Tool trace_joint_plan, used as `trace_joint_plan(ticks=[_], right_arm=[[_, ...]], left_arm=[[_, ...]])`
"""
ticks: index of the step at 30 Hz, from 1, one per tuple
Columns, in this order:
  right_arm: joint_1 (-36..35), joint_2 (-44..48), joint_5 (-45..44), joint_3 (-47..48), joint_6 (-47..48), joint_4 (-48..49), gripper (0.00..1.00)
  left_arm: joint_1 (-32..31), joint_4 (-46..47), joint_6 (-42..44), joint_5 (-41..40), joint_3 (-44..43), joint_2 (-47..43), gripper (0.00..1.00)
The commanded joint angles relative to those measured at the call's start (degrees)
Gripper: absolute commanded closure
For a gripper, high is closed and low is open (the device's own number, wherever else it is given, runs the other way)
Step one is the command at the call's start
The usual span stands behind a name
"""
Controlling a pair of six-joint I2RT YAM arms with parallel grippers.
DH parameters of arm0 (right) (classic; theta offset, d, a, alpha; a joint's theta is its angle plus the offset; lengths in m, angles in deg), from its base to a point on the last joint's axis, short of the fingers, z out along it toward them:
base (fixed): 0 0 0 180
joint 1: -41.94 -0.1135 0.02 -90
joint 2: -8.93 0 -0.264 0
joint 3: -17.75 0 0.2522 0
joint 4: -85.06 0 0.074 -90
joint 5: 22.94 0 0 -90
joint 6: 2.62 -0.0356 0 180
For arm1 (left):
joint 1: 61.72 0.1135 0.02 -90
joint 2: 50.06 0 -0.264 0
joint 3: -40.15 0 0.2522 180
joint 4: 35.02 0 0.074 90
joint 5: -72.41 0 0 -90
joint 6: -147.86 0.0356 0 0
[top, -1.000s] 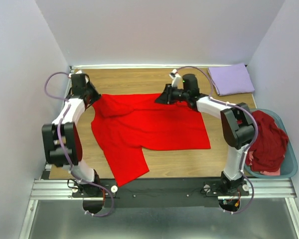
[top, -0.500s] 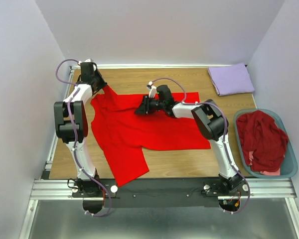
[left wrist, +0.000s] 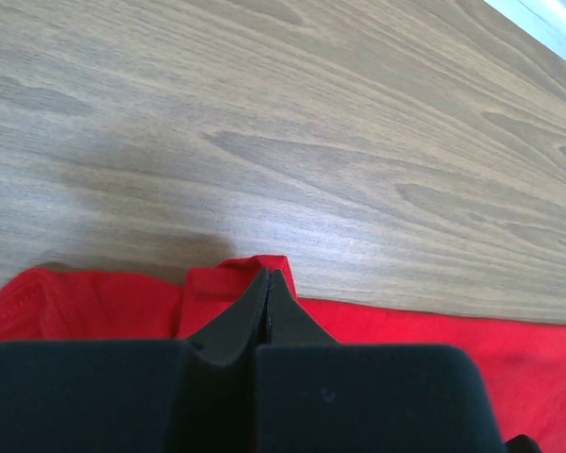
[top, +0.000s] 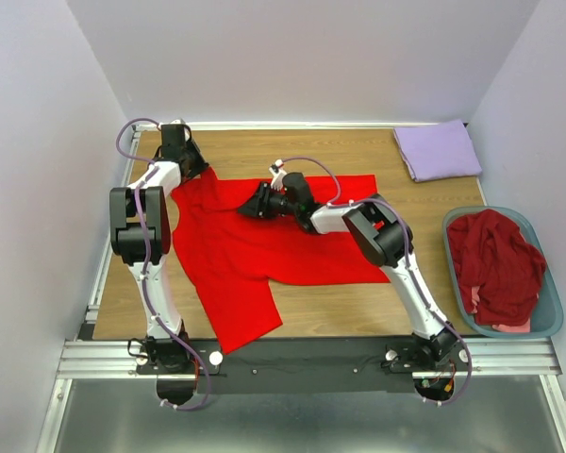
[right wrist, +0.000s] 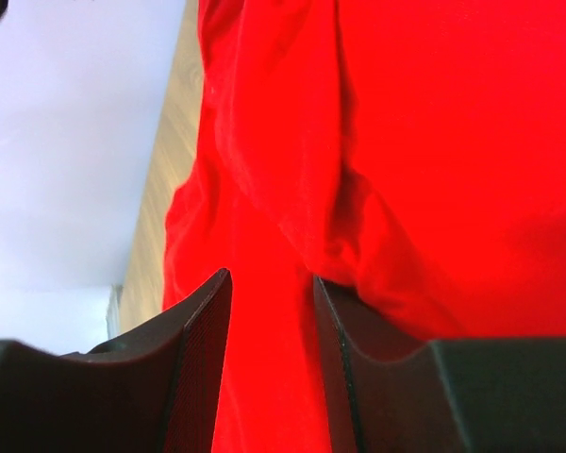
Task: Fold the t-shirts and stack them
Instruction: Fold the tshirt
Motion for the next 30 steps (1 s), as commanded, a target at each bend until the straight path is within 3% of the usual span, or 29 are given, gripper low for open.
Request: trace_joint_plan(ticks=[1, 21, 30], right_arm=[[-1.84, -2.44, -7.09, 2.17, -6.04, 3.69, 0.52], [-2.81, -5.7, -15.62, 5.33, -15.19, 4.05, 0.53], [-3.51, -5.0, -14.83, 5.51, -16.34, 4.13, 0.62]], left_arm=[[-0.28, 0.33, 1.72, 1.03, -0.78, 0.36, 1.0], [-0.28, -2.04, 3.39, 1.12, 0.63, -2.89, 1.0], [-0.28, -2.66, 3.74, 0.5, 0.98, -3.51, 1.0]])
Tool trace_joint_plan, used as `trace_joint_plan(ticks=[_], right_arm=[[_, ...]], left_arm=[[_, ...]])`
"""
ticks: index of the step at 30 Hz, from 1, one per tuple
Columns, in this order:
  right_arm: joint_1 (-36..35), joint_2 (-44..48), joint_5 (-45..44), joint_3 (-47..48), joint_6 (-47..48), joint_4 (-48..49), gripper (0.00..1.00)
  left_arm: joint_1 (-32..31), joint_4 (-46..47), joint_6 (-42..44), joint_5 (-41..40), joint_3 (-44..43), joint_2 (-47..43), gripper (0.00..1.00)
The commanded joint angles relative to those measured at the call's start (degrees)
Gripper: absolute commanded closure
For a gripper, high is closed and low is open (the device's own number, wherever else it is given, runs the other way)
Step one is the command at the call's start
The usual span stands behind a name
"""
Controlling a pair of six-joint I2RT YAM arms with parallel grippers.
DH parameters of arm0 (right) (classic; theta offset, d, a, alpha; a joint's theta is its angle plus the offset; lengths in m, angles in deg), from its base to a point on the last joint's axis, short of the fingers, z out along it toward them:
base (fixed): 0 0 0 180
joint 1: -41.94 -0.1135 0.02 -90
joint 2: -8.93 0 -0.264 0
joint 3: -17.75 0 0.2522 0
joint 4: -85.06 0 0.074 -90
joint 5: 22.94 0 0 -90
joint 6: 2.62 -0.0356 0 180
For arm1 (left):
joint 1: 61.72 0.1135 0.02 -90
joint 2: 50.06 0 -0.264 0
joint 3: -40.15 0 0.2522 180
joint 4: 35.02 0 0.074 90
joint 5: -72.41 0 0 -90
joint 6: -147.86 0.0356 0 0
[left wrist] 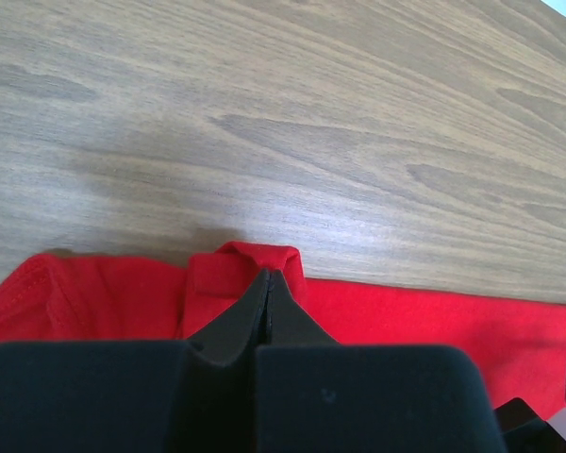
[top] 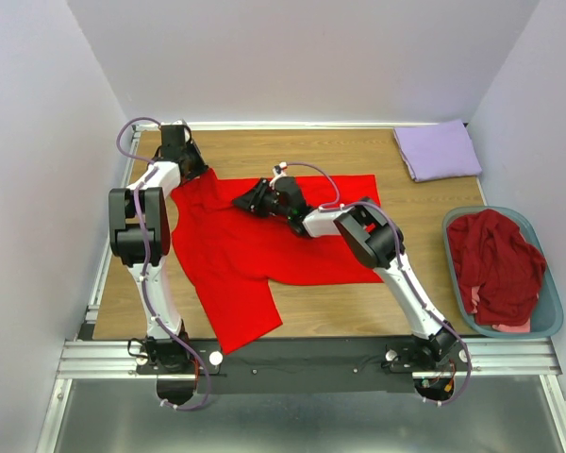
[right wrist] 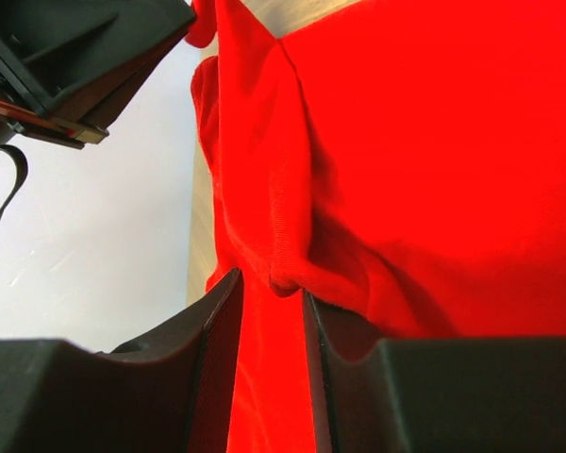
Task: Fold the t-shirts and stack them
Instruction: Fold the tshirt
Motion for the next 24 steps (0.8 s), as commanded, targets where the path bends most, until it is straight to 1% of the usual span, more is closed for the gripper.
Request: trace_joint_plan(ticks=[1, 5, 9, 12, 16, 24], right_arm=[[-1.05, -0.82, -1.65, 1.27, -0.8, 0.72, 0.64], [-1.22, -0.56, -1.39, 1.71, -1.41, 0.72, 0.68], [-1.48, -0.82, -0.95, 2.32, -1.77, 0.72, 0.75], [-1.57, -0.3, -0.77, 1.89, -1.85, 0.72, 0.88], [-1.66, 0.67, -0.77, 0.92, -1.77, 0.9, 1.0], [-1.66, 4.62, 0.72, -4.17, -2.21, 2.57, 1.0]], left_arm=[[-0.2, -0.87, 0.92, 0.41, 0.43, -2.74, 1.0], [-0.2, -1.31, 0.92, 0.06, 0.43, -3.18, 1.0], [-0.2, -1.83, 0.83, -0.29, 0.96, -3.89, 1.0], [-0.2, -2.27, 0.74, -0.47, 1.31, -4.94, 1.0], [-0.2, -2.45, 0.31, -0.38, 2.19, -6.43, 1.0], [-0.2, -4.99, -0.22, -1.17, 5.35, -10.65, 1.0]])
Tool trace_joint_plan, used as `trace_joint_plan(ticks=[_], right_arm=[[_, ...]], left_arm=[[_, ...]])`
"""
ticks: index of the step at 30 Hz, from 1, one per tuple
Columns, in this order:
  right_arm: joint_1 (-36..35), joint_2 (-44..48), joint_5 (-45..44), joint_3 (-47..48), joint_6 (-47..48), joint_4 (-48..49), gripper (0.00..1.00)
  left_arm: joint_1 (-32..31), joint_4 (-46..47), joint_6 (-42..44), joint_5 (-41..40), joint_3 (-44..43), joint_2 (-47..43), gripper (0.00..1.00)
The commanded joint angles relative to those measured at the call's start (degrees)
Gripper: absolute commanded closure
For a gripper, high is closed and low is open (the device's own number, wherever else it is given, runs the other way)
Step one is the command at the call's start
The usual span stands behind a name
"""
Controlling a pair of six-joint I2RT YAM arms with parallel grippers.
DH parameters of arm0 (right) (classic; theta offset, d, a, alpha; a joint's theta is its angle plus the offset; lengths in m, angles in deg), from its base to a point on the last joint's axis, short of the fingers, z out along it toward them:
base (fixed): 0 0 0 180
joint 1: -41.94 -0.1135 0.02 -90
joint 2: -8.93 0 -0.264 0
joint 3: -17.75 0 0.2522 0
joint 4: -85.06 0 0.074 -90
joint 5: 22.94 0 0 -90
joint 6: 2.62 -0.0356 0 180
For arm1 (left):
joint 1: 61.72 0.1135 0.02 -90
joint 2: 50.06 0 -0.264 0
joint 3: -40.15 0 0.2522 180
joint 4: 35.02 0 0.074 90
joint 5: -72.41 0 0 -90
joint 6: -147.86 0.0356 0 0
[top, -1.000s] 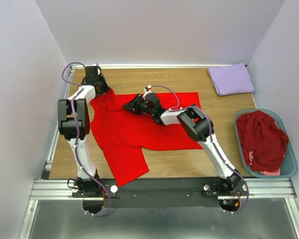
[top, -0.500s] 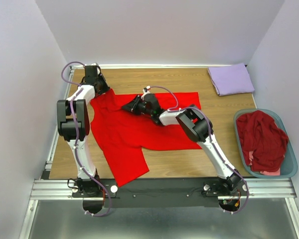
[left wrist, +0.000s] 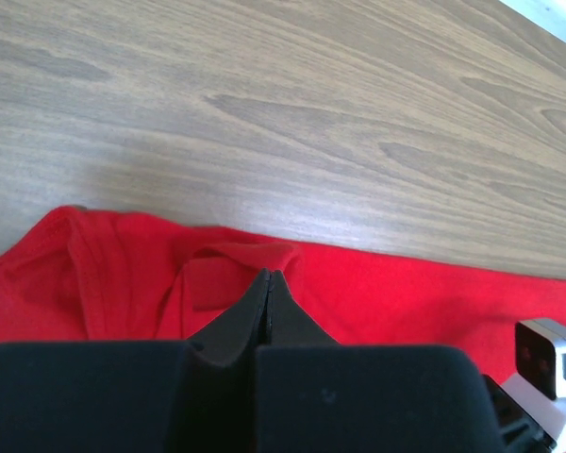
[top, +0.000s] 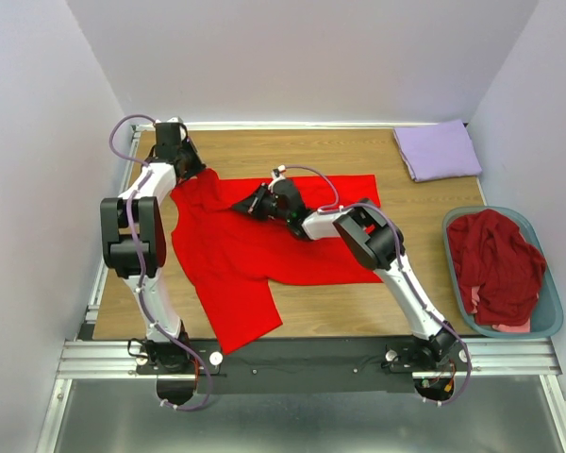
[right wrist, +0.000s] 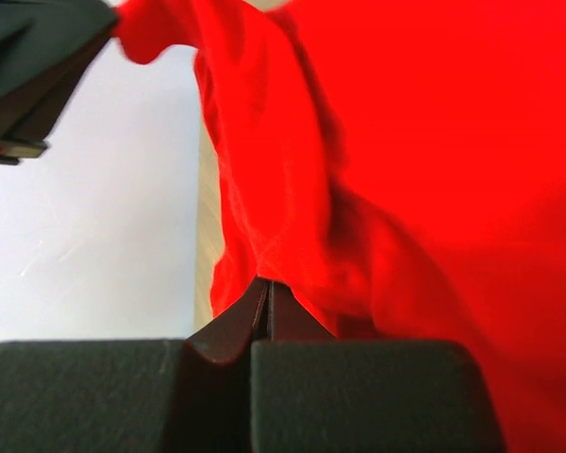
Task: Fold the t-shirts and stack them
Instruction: Fold the tshirt
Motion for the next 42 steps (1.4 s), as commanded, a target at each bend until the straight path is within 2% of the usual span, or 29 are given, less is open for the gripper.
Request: trace_joint_plan(ticks=[1, 4, 15, 25, 32, 36, 42], right_arm=[[-0.65, 4.43, 0.88, -3.63, -0.37, 2.18, 1.0], [-0.65, 7.5, 1.84, -5.91, -0.2, 2.18, 1.0], [-0.04, 13.4, 10.19, -11.37, -0.02, 0.42, 1.0], [1.81, 15.51, 20.21, -11.2, 4.89, -11.69, 0.99], [4.79, 16.65, 16.35, -12.69, 7.53, -14.42, 1.0], [6.99, 13.93, 16.7, -4.99, 11.57, -22.77, 1.0], [7.69, 8.57, 16.18, 0.75, 13.6, -25.33, 1.0]], left_arm=[[-0.2, -3.25, -0.22, -1.52, 2.6, -5.01, 1.0], [-0.11, -6.58, -0.14, -3.19, 4.09, -6.6, 1.0], [-0.11, -8.26, -3.3, -2.84, 17.01, -21.18, 1.0], [0.07, -10.99, -3.12, -7.41, 27.3, -33.22, 0.99], [0.07, -8.62, -2.95, -4.6, 28.88, -30.95, 0.99], [0.07, -7.39, -1.98, -3.9, 27.83, -29.37, 0.99], [-0.11, -3.79, -1.54, -3.19, 24.67, -23.4, 0.99]])
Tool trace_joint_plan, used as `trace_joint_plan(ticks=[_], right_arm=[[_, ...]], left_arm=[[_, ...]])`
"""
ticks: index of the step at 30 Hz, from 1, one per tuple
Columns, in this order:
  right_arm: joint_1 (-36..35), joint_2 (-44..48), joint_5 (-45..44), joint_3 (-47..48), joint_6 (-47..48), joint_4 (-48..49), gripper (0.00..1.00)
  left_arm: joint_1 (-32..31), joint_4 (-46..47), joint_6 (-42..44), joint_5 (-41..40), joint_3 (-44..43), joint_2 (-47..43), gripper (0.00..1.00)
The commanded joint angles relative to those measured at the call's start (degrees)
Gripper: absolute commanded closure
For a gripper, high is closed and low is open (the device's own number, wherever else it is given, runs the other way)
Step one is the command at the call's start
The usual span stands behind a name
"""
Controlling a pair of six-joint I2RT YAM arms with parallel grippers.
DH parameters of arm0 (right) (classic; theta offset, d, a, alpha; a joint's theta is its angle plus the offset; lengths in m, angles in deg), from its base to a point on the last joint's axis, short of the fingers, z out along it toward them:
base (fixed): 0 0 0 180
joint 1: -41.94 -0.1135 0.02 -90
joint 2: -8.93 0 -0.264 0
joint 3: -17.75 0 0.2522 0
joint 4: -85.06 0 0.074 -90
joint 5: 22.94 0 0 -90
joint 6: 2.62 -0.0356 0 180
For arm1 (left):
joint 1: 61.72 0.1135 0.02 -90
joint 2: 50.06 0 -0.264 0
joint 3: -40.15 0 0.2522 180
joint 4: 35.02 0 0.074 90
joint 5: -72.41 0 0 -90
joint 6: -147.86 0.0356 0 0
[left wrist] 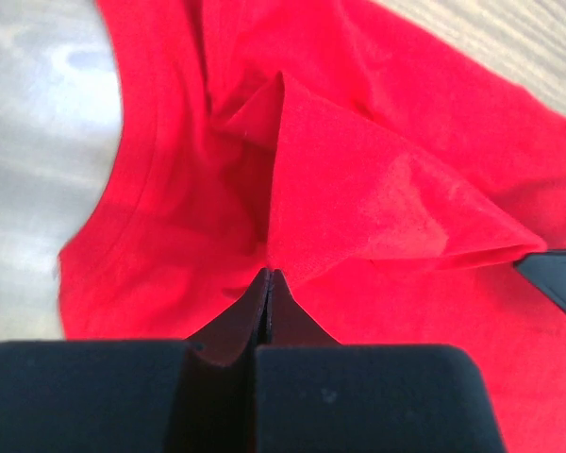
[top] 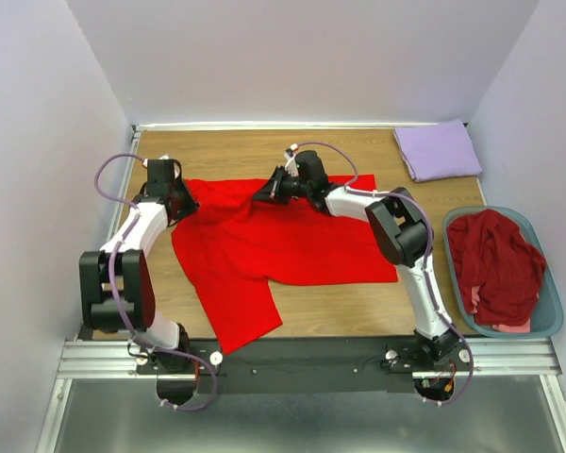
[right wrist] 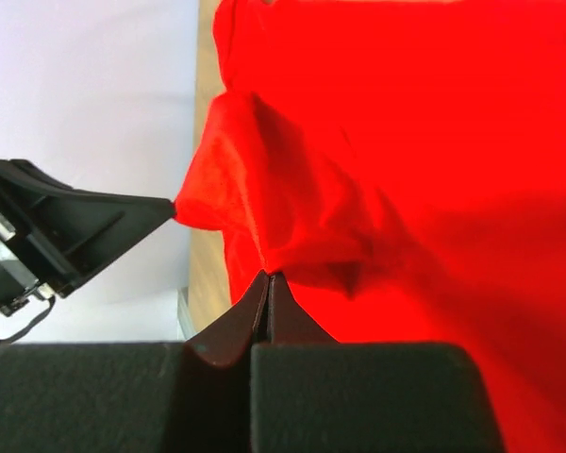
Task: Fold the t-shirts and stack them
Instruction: Fold the tshirt
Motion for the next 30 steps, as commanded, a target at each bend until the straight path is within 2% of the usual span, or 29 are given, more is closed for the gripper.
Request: trace_joint_plan(ticks=[1, 3, 7, 8, 11, 15, 19, 30], right_arm=[[-0.02, -3.83, -0.85, 3.79, 3.38, -4.98, 0.99], [0.07, -4.53, -2.35, 4.41, 4.78, -6.03, 0.96], [-0.02, -3.57, -3.84, 3.54, 6.54, -6.83, 0.8], [-0.02, -3.04, -4.37, 2.23, 7.41, -6.74, 0.73], [-0.02, -0.58, -5.86, -0.41, 8.3, -6.74, 0.67], [-0.81, 1.18, -6.04, -3.32, 8.3, -6.65, 0.65], [-3.18, 0.13, -6.57, -2.36, 7.86, -6.57, 0.64], [-6.08, -2.33, -15.62, 0.2, 4.35, -6.3, 0.61]], left_arm=[[-0.2, 5.2, 0.84, 1.46, -3.57, 4.39, 0.99], [-0.29, 6.61, 1.1, 1.55, -5.77, 7.99, 0.99], [-0.46, 7.93, 1.98, 2.25, -8.84, 13.35, 0.99], [-0.55, 8.02, 2.16, 2.69, -9.2, 14.67, 0.99], [-0.55, 8.9, 2.42, 3.22, -9.38, 15.82, 0.99], [-0.55, 9.6, 2.51, 3.05, -8.68, 16.61, 0.99], [-0.55, 9.43, 2.51, 2.96, -9.03, 16.79, 0.99], [-0.72, 9.08, 2.51, 2.87, -9.21, 16.35, 0.99]])
